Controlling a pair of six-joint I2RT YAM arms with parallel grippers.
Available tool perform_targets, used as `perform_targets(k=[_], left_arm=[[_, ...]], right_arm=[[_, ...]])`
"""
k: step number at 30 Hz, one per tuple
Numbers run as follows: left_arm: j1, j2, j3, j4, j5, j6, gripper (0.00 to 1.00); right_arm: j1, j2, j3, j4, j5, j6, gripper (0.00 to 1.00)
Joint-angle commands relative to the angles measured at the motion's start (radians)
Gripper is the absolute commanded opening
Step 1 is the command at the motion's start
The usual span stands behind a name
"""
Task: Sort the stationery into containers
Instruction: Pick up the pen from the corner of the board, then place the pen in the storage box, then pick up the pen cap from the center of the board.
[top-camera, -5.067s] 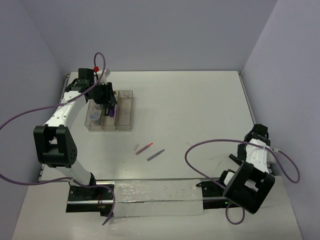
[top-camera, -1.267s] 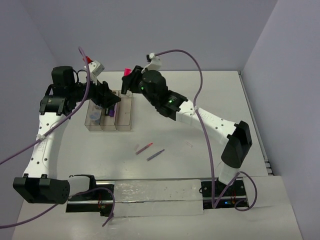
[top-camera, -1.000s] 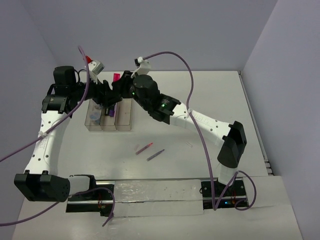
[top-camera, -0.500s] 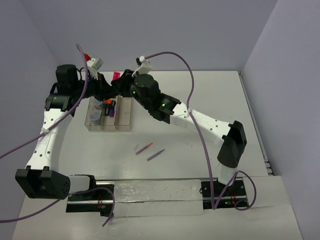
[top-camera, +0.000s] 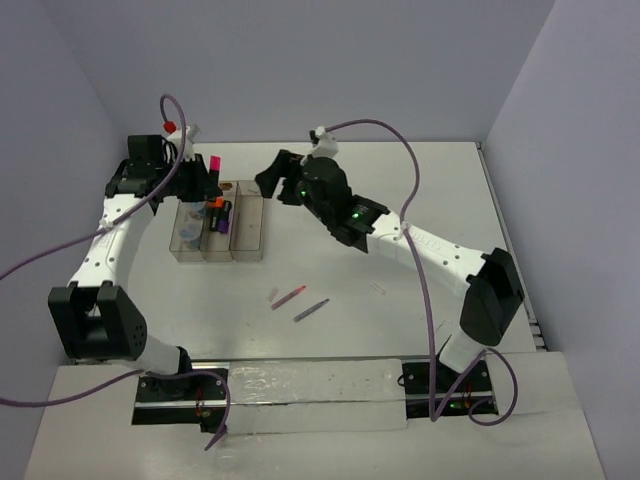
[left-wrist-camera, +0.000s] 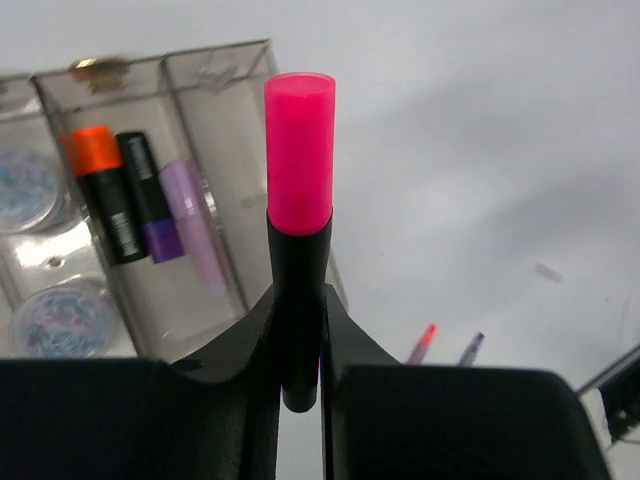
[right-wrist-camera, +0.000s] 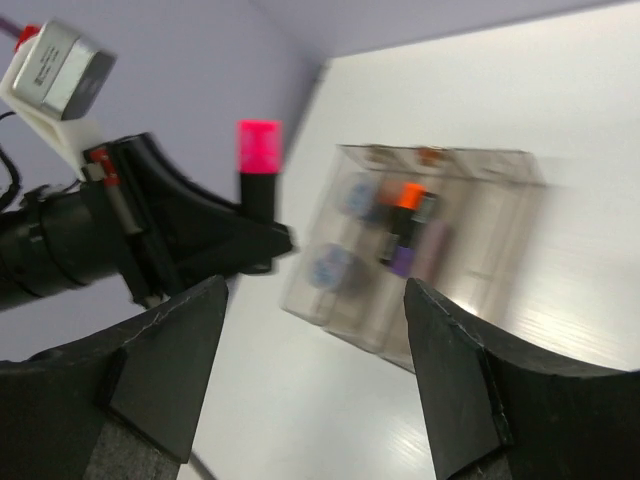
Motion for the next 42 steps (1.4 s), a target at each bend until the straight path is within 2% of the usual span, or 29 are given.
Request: perform_targets(k=[1, 4, 6, 11, 12, 15, 18, 23, 26, 30, 33, 35, 38, 40, 42], left_arm=[[0.015, 0.1, -0.028, -0.007, -0.113, -0.027, 0.0], [0.015, 0.186, -0.028, 0.008, -0.167, -0.042, 0.0], [0.015, 0.239, -0.02, 0.005, -0.181, -0.051, 0.0], [0.015, 0.309, -0.011, 0.0, -0.207, -0.042, 0.2], [0.015, 0.31, -0.012, 0.0, -0.208, -0.042, 0.21], [0.015, 0.319, -0.032, 0.009, -0.218, -0.037, 0.37], [0.015, 0.315, -0.039, 0.011, -0.214, -0.037, 0.45], [0.014, 0.291, -0.029, -0.006, -0.208, -0.026, 0.52], [0.014, 0.26, -0.025, -0.017, -0.189, -0.019, 0.52], [-0.002, 0.133, -0.032, -0.002, -0.13, 0.03, 0.5], [-0.074, 0.042, -0.008, -0.038, -0.118, 0.174, 0.5], [-0.167, -0.002, 0.001, -0.087, -0.118, 0.279, 0.54], [-0.294, -0.053, -0.025, -0.165, -0.16, 0.342, 0.58], [-0.436, -0.086, -0.086, -0.17, -0.183, 0.361, 0.6], [-0.494, -0.112, -0.151, -0.15, -0.207, 0.358, 0.62]], right_arm=[[-0.071, -0.16, -0.122, -0.025, 0.04, 0.015, 0.79], [-0.083, -0.227, -0.218, -0.028, 0.105, -0.035, 0.79], [-0.107, -0.25, -0.238, -0.105, 0.101, -0.054, 0.81], [-0.21, -0.272, -0.273, -0.253, -0.093, -0.109, 0.84], [-0.217, -0.273, -0.274, -0.254, -0.101, -0.119, 0.84], [-0.221, -0.282, -0.292, -0.341, -0.072, -0.166, 0.84], [-0.222, -0.282, -0.298, -0.402, -0.039, -0.186, 0.85], [-0.234, -0.3, -0.339, -0.423, -0.061, -0.205, 0.87], [-0.241, -0.314, -0.356, -0.439, -0.073, -0.206, 0.87], [-0.259, -0.359, -0.39, -0.454, -0.096, -0.226, 0.87], [-0.286, -0.386, -0.421, -0.473, -0.128, -0.255, 0.87], [-0.308, -0.391, -0.43, -0.508, -0.14, -0.263, 0.86], [-0.333, -0.4, -0.453, -0.554, -0.16, -0.239, 0.83], [-0.358, -0.454, -0.516, -0.549, -0.184, -0.213, 0.82], [-0.37, -0.512, -0.551, -0.537, -0.177, -0.196, 0.82]])
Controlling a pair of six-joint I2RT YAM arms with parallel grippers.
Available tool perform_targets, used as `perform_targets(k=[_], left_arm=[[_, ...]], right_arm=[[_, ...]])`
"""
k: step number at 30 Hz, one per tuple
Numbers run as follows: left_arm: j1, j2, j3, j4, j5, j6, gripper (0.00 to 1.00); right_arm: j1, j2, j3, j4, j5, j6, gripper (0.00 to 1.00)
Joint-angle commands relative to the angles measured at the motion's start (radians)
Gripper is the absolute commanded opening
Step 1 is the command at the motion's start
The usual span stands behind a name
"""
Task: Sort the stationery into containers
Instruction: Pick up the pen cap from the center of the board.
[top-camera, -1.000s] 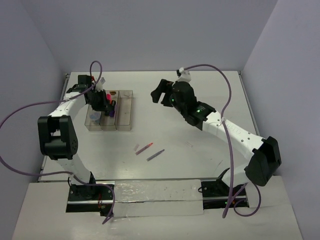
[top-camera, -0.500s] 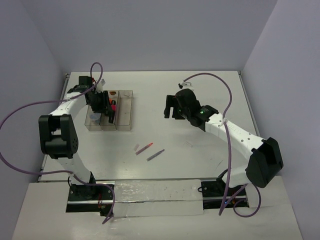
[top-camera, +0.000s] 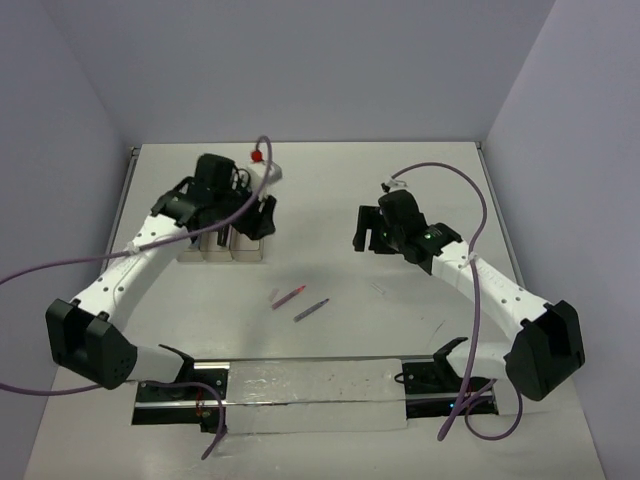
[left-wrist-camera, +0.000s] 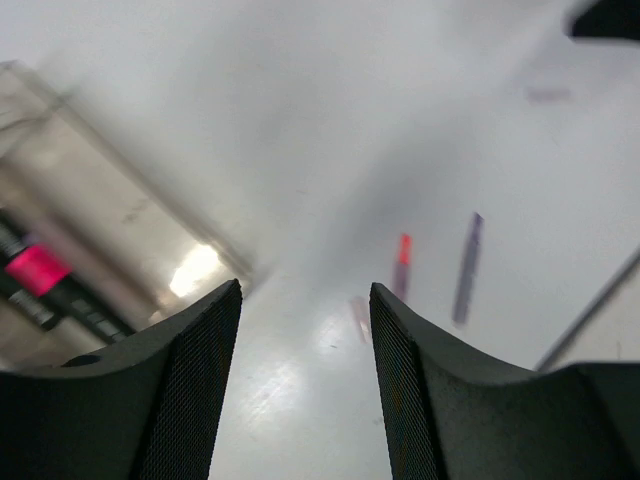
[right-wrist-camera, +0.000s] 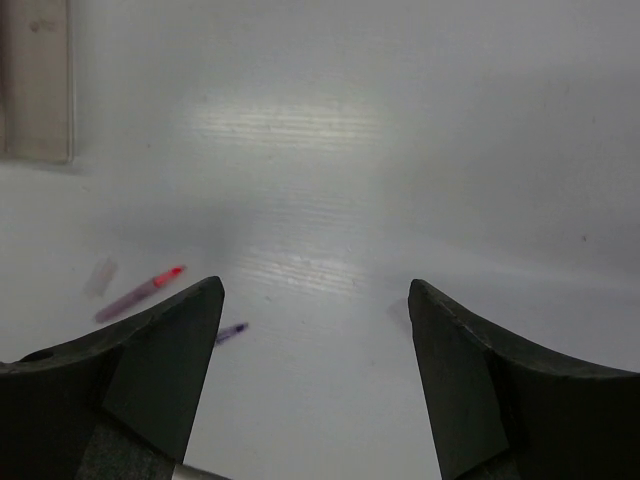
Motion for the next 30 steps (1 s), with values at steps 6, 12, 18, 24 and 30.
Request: perform_targets(k=[6, 12, 18, 24, 30], left_arm=[[-0.23, -0.005, -0.18, -0.029, -0.066, 0.068, 0.63], [-0.304, 0.073, -0.203, 0.025, -0.09, 0.051, 0.62], [-0.329, 0.15, -0.244, 0.084, -0.091, 0.012, 0.61], [-0.331, 0.169, -0.294, 0.147, -0.163, -0.007, 0.59], [-0.344, 0.24, -0.254, 0.157, -0.122, -0.023, 0.57]], right_arm=[[-0.039, -0.164, -0.14, -0.011, -0.071, -0.034, 0.8], [-0.046, -0.154, -0.174, -0.025, -0.101, -0.039, 0.79], [-0.054, -0.127, -0.18, -0.02, -0.087, -0.038, 0.78], [-0.054, -0.162, -0.216, -0.006, -0.082, -0.02, 0.77], [-0.055, -0.174, -0.224, -0.035, -0.047, -0.025, 0.77]])
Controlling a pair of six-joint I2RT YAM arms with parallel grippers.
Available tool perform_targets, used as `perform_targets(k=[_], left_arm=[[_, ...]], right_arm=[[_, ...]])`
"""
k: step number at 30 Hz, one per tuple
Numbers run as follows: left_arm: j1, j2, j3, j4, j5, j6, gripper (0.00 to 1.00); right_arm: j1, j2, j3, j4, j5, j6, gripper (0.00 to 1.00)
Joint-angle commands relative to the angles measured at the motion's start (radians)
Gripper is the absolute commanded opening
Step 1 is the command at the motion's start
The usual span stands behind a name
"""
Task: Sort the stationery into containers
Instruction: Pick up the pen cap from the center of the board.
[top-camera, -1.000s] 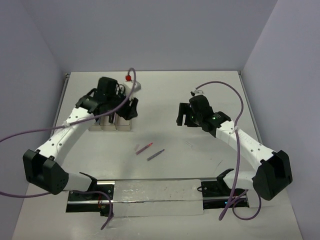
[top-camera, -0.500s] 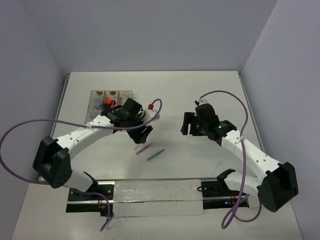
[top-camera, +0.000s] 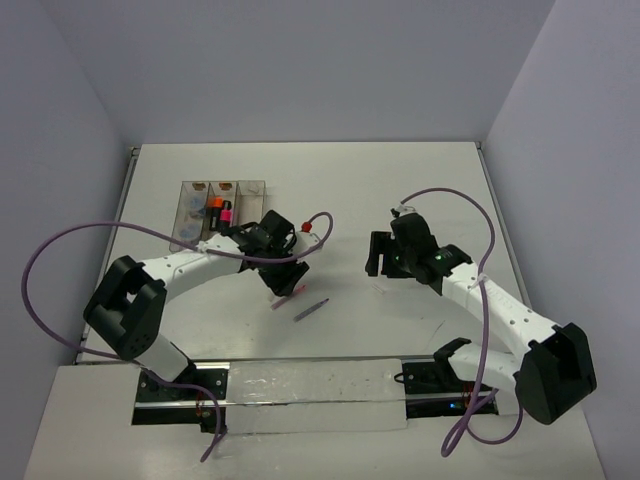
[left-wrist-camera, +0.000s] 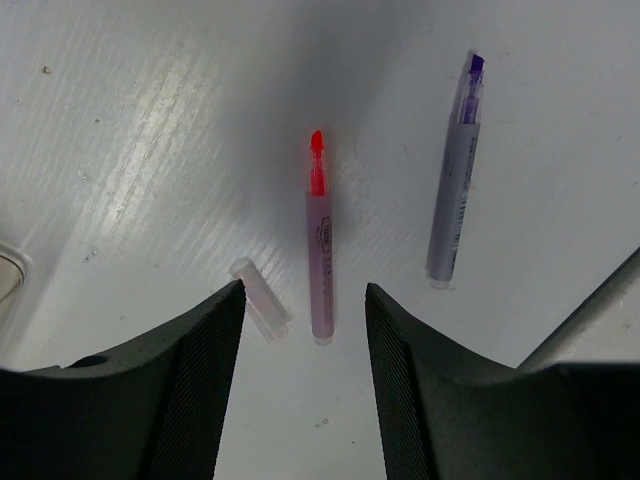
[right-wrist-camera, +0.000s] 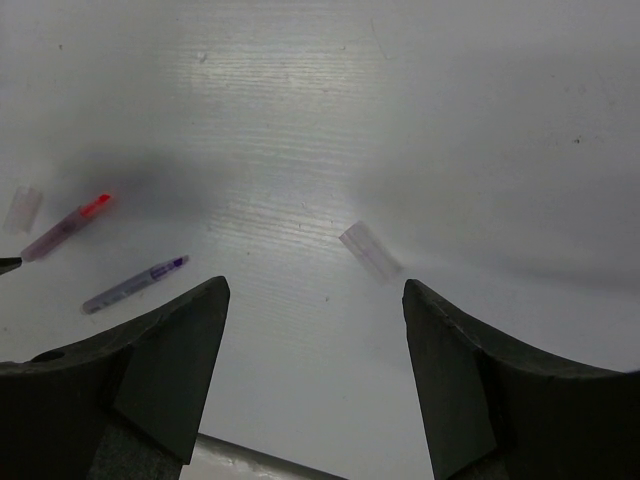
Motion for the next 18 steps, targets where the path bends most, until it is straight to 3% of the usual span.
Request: perform_targets(k=[1, 18], left_arm=[[-0.02, 0.06, 0.059, 0.04, 0.021, -0.02, 0.57], [-0.038, 0.02, 0.049, -0.058, 0.041, -0.024, 0.54]], right_arm=[[-0.006, -0.028, 0.001, -0.009, 0.033, -0.007, 0.77], [-0.011, -0.116, 0.001, -0.049, 0.079, -0.043, 0.77]])
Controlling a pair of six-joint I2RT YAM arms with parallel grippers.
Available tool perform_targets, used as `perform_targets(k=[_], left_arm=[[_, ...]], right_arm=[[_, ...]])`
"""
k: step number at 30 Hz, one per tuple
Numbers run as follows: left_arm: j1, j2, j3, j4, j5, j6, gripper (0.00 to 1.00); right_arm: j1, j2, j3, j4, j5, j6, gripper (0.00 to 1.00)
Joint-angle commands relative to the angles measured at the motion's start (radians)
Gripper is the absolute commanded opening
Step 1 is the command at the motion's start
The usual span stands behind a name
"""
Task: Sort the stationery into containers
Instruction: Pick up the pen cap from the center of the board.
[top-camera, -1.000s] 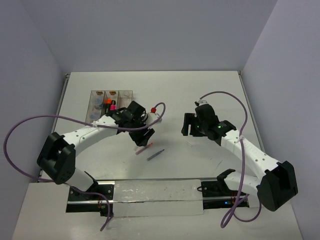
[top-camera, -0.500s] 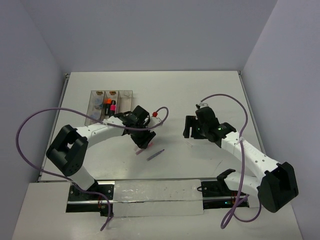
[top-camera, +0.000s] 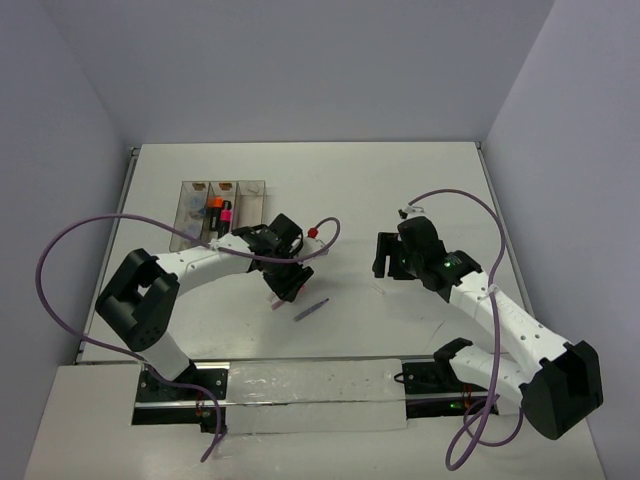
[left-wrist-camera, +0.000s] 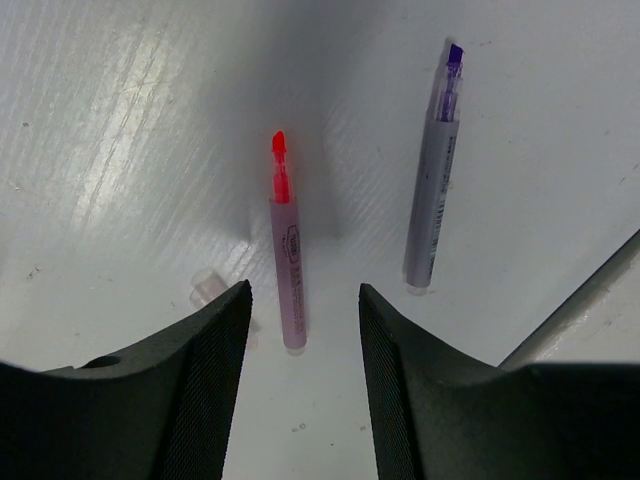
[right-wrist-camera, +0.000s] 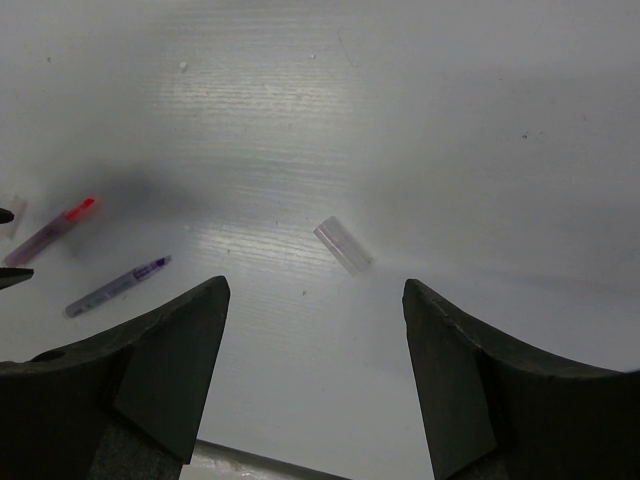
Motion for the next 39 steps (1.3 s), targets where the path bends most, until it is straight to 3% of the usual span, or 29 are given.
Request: perform_targets(k=[1, 10, 20, 26, 30, 32, 36, 37, 39], left_arm=[[-0.004, -0.05, 0.015, -0.036, 0.039, 0.006, 0.53], [-0.022, -0.042, 0.035, -0.041, 0.064, -0.008, 0.53], [-0.175, 0.024, 0.117, -0.085, 0.108, -0.029, 0.55], [-0.188, 0.054, 0.116, -0.057, 0.104, -0.056, 0.58], [-0.197, 0.084, 0.136, -0.049, 0.091, -0.069, 0.58], [-0.216, 0.103, 0.144, -0.051, 0.089, -0.067, 0.59], [-0.229, 0.114, 0.133, -0.04, 0.06, -0.068, 0.59], [-0.229, 0.114, 0.133, -0.041, 0.059, -0.068, 0.59], [-0.229, 0.113, 0.136, -0.038, 0.02, -0.065, 0.59]], right_arm=[[-0.005, -0.027, 0.014, -0.01, 0.023, -0.027, 0.77], [-0.006, 0.031, 0.019, -0.021, -0.017, -0.036, 0.75], [-0.007, 0.042, -0.027, 0.012, -0.04, -0.014, 0.74], [-0.012, 0.063, -0.05, 0.054, -0.052, 0.071, 0.71], [-0.016, 0.036, -0.062, 0.005, 0.082, 0.27, 0.65], [-0.016, 0.015, -0.046, -0.093, 0.147, 0.507, 0.6], [-0.016, 0.016, -0.015, -0.262, 0.181, 0.864, 0.57], [-0.016, 0.015, -0.009, -0.263, 0.18, 0.868, 0.57], [-0.015, -0.014, -0.01, -0.299, 0.148, 1.054, 0.59]])
